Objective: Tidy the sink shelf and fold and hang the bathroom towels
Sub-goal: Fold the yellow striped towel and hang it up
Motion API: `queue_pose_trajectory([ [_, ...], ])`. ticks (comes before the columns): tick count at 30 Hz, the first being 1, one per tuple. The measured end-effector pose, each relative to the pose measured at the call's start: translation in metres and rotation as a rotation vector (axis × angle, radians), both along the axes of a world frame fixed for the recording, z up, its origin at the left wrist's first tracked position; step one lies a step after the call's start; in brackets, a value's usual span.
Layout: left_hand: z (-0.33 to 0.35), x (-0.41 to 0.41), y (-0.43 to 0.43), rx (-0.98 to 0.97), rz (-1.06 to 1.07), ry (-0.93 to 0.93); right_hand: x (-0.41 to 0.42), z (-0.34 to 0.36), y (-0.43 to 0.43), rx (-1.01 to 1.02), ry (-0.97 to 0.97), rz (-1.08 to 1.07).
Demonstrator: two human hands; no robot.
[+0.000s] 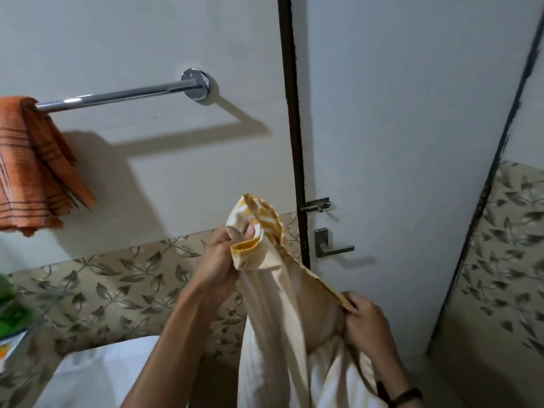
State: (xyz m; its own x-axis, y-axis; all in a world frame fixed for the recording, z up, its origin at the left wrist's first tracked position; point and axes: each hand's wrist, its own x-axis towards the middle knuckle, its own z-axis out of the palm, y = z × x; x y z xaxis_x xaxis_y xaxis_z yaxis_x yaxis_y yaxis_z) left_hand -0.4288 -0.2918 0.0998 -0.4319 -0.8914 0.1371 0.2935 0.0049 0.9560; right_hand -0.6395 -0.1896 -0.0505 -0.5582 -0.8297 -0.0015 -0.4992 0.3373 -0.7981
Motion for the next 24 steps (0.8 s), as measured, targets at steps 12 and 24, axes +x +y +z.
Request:
queue_pose_trajectory([
  [12,-0.067,-0.037,0.019,0.177,0.300,-0.257,-0.094,0.026,0.008,-0.148,-0.202,-0.152],
  [24,-0.130,-0.108,0.055,0.281,0.173,-0.412,-0.077,0.013,-0.017,-0.201,-1.374,-0.393],
])
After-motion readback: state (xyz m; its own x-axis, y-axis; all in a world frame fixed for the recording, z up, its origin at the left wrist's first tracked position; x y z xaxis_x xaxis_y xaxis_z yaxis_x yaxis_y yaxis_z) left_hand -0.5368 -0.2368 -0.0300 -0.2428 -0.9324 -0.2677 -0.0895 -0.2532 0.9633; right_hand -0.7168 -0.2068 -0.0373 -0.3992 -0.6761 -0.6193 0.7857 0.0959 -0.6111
